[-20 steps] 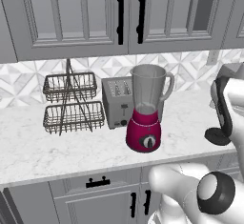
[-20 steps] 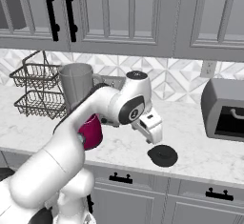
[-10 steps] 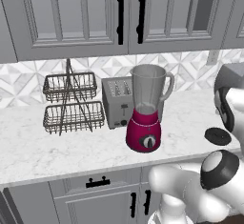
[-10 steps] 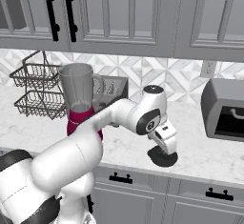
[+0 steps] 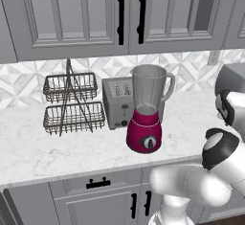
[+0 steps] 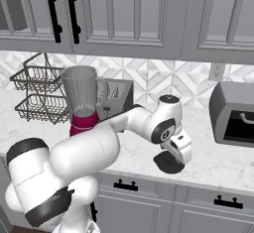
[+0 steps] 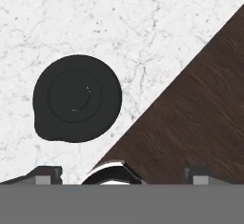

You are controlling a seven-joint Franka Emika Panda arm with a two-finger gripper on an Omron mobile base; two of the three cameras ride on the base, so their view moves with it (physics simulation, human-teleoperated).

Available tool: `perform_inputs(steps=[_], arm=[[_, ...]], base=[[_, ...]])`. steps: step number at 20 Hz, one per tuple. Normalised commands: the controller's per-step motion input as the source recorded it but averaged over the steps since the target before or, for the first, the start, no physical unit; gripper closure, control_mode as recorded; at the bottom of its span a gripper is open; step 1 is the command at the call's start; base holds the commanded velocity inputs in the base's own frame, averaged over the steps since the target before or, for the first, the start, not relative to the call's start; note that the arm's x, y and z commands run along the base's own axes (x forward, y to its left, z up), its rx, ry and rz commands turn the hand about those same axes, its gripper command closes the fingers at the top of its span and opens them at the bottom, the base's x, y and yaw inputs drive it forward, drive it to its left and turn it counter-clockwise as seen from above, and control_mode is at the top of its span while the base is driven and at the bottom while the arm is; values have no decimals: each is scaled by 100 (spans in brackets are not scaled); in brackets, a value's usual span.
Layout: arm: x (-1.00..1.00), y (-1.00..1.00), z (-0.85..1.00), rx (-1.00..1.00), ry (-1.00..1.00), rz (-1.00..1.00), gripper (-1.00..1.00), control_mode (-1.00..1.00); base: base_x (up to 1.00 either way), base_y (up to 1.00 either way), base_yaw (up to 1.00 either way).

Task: Close the lid blender by securely placing the lid on top.

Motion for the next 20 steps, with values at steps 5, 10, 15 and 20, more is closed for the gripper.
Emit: perform_inputs(steps=[5,10,15,20], arm=[[30,-5,-10,0,4,17,-100,-100],[11,-1,-10,4,5,29,-100,-100],[14,0,-43,7,6,26,-100,-100],[13,0,-45,2,0,17,-100,-100]], base=[[0,0,0],[0,0,0],[0,0,0],[0,0,0]])
